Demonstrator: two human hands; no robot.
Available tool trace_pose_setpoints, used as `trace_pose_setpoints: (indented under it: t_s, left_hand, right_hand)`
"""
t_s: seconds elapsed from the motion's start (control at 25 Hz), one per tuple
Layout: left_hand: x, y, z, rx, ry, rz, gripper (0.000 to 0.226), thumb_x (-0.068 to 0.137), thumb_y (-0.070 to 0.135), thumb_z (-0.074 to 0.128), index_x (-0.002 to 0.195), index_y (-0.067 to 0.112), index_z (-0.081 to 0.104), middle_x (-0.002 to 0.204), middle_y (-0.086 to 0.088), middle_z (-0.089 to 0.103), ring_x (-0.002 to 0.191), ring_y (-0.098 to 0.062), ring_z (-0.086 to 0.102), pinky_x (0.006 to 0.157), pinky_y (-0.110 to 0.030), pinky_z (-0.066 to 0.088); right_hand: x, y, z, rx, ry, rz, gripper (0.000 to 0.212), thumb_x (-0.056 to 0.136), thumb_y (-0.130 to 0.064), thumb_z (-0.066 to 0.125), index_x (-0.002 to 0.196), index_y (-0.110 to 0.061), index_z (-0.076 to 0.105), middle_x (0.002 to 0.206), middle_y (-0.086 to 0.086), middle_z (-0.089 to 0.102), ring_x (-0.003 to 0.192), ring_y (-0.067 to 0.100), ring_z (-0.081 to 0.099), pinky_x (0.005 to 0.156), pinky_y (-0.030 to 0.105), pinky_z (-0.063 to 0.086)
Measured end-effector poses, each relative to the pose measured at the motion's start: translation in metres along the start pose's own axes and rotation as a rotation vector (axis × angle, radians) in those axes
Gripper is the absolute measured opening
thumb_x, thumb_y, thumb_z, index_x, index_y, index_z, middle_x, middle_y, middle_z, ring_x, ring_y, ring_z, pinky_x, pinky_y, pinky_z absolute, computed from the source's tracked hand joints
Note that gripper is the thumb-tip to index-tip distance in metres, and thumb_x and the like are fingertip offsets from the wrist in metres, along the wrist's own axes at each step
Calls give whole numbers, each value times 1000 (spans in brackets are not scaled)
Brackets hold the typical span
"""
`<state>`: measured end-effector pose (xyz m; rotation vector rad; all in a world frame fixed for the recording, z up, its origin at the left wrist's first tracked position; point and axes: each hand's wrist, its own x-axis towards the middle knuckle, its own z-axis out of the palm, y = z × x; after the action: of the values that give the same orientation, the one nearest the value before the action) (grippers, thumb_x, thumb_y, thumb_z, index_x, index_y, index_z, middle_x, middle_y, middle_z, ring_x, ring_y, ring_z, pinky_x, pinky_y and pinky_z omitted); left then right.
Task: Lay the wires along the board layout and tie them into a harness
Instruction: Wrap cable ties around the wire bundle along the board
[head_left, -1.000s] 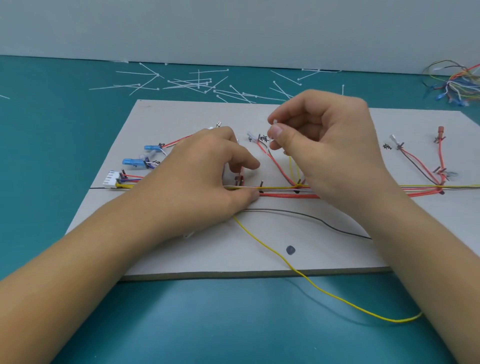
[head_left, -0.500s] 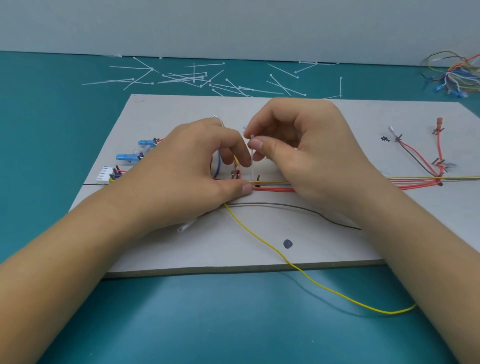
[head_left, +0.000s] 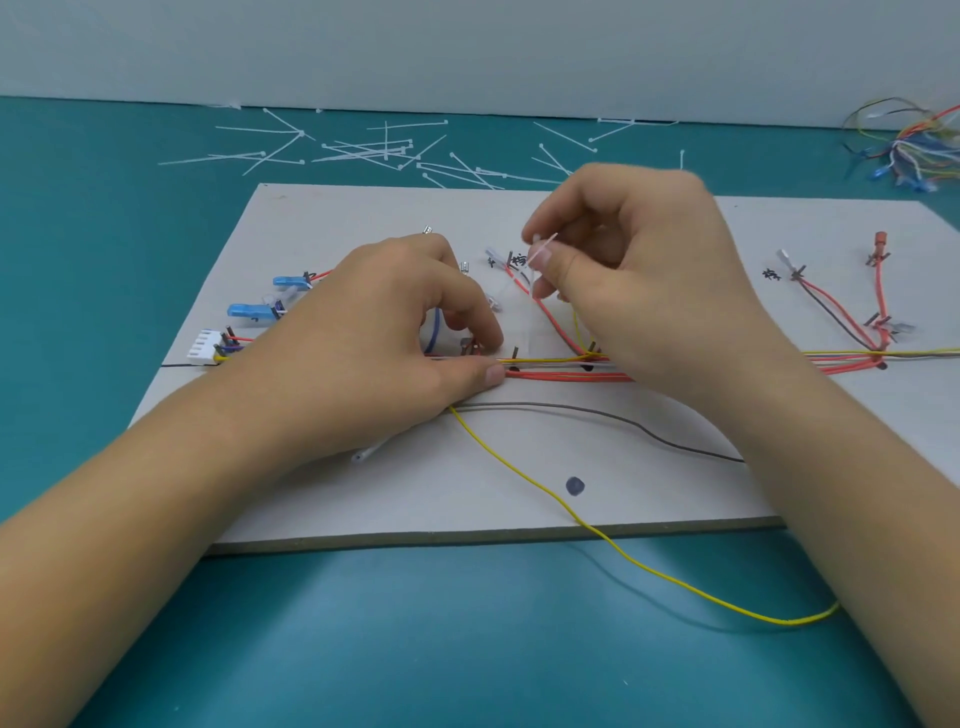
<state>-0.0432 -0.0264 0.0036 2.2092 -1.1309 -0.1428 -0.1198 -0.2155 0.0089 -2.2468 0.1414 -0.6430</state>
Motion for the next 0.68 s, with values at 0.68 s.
trace_pose_setpoints:
  t_s: [0.68]
  left_hand:
    - [-6,25,14,127,66,-3,22,76,52,83,71,32,77,77,11,62,78,-14,59,77,-37,47]
  right_hand:
    - [-2,-5,1,-48,-45,62,18,84,-8,66,81,-25,69,67,-6,71,67,14,73,60,27,58]
